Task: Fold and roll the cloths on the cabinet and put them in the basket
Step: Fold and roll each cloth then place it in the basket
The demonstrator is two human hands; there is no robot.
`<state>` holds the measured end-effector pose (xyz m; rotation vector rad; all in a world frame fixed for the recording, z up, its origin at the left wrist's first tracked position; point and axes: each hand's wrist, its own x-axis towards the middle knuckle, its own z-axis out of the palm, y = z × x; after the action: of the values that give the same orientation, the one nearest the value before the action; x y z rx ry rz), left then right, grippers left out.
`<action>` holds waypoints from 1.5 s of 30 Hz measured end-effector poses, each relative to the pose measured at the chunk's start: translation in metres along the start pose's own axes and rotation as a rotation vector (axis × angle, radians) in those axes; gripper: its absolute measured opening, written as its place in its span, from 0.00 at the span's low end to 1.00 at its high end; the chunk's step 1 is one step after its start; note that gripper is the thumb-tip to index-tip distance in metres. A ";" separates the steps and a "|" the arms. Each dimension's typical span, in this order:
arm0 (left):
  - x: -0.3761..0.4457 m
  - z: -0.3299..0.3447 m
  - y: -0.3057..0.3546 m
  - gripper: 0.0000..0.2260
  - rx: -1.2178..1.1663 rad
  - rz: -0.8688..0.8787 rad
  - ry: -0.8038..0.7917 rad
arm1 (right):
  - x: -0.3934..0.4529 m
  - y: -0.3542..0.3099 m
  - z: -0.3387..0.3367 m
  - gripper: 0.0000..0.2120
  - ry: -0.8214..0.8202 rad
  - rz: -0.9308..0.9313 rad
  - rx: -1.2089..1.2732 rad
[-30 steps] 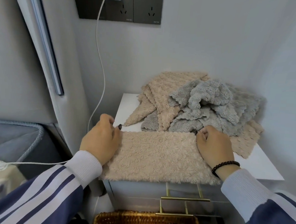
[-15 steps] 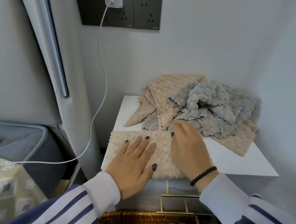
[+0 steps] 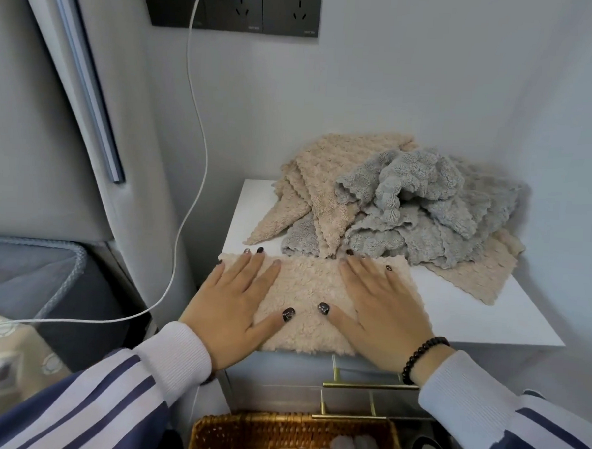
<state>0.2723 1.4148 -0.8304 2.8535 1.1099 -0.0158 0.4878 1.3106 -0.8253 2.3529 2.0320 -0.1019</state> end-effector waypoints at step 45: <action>0.022 -0.028 0.004 0.14 -0.375 -0.444 0.427 | 0.011 0.055 -0.021 0.09 0.606 0.429 0.342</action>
<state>0.2909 1.4287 -0.8033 2.2833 1.5984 0.7188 0.5445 1.3146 -0.8061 3.3045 1.7283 0.3436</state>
